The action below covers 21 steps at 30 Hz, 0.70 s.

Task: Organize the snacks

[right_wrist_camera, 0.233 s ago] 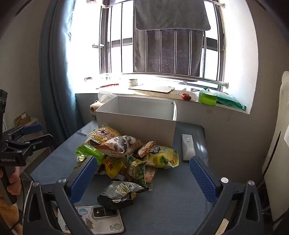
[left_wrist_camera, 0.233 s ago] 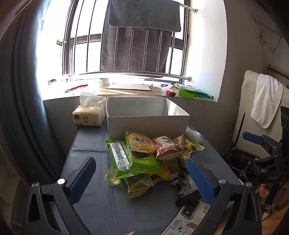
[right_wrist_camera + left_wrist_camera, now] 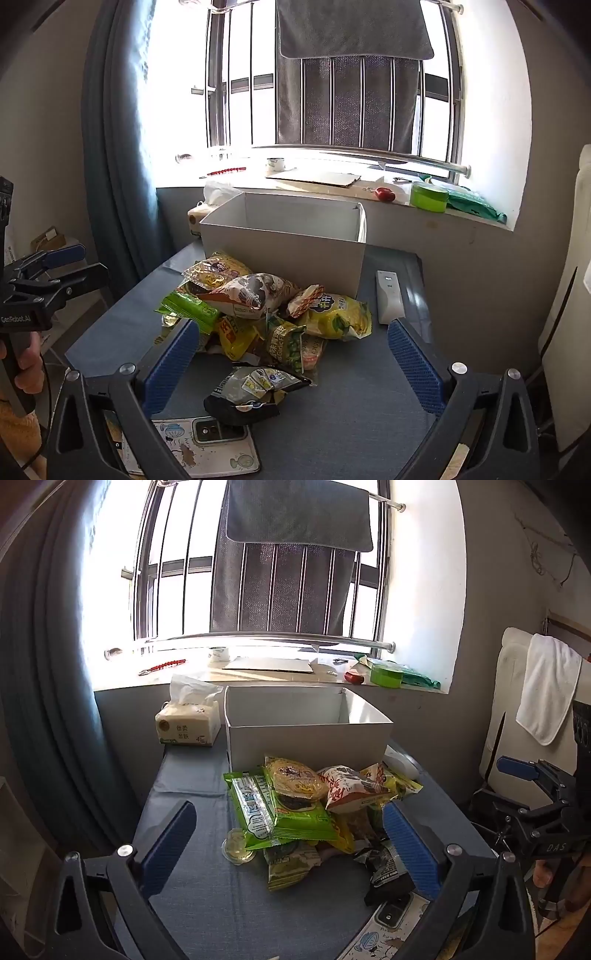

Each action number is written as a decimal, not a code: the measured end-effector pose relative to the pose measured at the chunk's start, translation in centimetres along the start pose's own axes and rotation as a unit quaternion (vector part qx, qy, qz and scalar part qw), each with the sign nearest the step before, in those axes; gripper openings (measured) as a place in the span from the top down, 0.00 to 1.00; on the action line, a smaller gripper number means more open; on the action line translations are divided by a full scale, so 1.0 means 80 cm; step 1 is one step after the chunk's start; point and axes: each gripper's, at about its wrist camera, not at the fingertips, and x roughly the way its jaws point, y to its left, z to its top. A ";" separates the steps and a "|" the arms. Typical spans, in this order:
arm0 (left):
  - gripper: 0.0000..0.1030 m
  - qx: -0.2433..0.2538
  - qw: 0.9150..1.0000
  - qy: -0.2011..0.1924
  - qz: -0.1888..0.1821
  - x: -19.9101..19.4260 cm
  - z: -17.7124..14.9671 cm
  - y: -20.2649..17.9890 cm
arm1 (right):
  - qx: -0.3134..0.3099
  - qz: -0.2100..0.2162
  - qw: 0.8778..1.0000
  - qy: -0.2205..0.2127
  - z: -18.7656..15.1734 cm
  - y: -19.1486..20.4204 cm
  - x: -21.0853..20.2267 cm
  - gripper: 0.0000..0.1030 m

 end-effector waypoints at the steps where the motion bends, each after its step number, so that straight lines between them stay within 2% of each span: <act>1: 0.00 0.002 1.000 0.000 0.002 -0.001 0.000 0.000 | -0.005 -0.003 1.000 0.006 0.002 0.006 0.003 0.00; 9: 0.00 0.001 1.000 0.001 0.005 -0.001 -0.001 0.002 | 0.006 0.000 1.000 0.005 0.003 0.001 0.003 0.00; 12: 0.00 -0.005 1.000 0.002 -0.010 -0.002 0.000 0.003 | 0.006 -0.003 1.000 0.006 0.003 0.005 0.004 0.00; 16: 0.00 0.002 1.000 0.000 -0.001 -0.004 0.001 -0.002 | 0.010 -0.001 1.000 0.008 0.002 0.004 0.005 0.00; 21: 0.00 -0.005 1.000 0.002 -0.012 -0.005 0.002 0.002 | 0.012 0.003 1.000 0.008 0.002 0.003 0.005 0.00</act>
